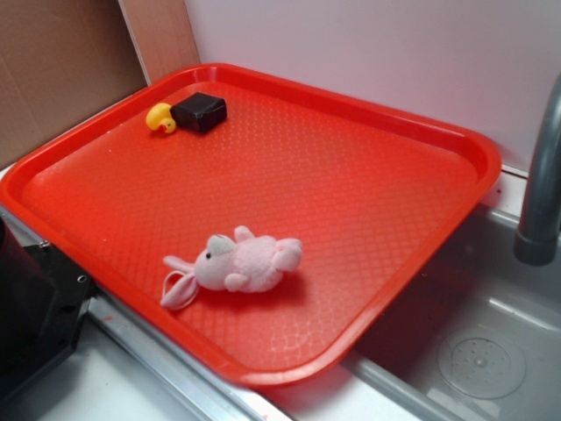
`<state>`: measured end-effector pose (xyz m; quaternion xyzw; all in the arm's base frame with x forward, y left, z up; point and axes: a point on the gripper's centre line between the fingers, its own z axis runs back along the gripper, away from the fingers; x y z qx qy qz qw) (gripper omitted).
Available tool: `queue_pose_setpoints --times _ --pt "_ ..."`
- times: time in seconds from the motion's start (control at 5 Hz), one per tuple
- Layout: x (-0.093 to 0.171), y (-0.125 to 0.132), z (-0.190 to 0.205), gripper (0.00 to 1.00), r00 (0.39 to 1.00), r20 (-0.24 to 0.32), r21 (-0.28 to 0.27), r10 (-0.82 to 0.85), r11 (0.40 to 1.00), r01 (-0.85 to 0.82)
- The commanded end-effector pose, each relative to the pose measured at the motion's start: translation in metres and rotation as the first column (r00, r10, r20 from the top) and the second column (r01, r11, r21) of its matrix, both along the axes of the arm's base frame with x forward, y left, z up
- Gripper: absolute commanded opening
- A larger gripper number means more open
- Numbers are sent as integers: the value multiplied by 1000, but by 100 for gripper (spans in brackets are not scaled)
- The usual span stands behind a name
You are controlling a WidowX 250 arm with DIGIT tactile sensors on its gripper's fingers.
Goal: Grab the yellow duck.
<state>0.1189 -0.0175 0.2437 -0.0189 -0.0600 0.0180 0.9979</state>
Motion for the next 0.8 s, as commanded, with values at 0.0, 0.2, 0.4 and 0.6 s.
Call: queue_pose_setpoints --times 0.0,0.2,0.4,0.6 --pt "0 0 0 100 1000 0 0 0 1000 0" --pt "1 11 -5 100 1000 21 -3 -1 1000 1" --pt "3 22 -12 100 998 58 1 -20 1000 20" --pt "9 43 -27 100 994 106 22 -37 999 35"
